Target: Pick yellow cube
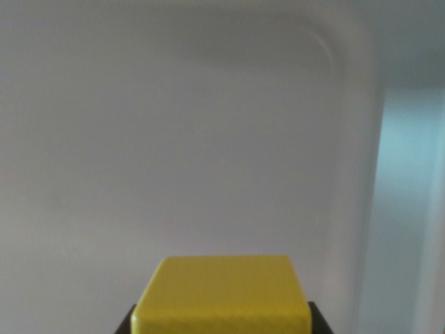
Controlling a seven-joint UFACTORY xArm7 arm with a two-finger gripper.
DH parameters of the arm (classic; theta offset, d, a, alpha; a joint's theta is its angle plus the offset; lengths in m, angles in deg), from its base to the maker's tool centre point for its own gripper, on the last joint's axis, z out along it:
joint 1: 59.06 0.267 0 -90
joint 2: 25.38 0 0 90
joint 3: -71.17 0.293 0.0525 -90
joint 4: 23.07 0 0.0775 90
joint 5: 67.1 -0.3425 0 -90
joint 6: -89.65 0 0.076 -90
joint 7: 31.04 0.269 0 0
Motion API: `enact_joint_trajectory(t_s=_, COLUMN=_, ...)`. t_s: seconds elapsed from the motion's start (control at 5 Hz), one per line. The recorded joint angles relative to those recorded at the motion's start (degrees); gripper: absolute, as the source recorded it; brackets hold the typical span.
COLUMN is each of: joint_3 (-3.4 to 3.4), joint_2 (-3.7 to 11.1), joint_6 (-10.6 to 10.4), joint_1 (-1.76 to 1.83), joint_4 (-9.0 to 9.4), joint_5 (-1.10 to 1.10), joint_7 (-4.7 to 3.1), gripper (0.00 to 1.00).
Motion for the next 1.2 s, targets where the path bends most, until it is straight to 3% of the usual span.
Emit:
enact_joint_trajectory(t_s=0.2, joint_3=-0.04, joint_2=-0.79, joint_6=2.18, joint_1=0.03, joint_4=-1.39, joint_5=0.11, joint_7=0.07, gripper=1.0)
enact_joint_trajectory(t_s=0.4, joint_3=-0.04, joint_2=-0.79, joint_6=2.18, joint_1=0.03, joint_4=-1.39, joint_5=0.11, joint_7=0.07, gripper=1.0)
enact_joint_trajectory(t_s=0.6, joint_3=-0.08, joint_2=-1.51, joint_6=4.15, joint_1=0.05, joint_4=-2.65, joint_5=0.21, joint_7=0.13, gripper=1.0)
enact_joint_trajectory(t_s=1.2, joint_3=-0.11, joint_2=-2.11, joint_6=5.8, joint_1=0.07, joint_4=-3.71, joint_5=0.29, joint_7=0.18, gripper=1.0)
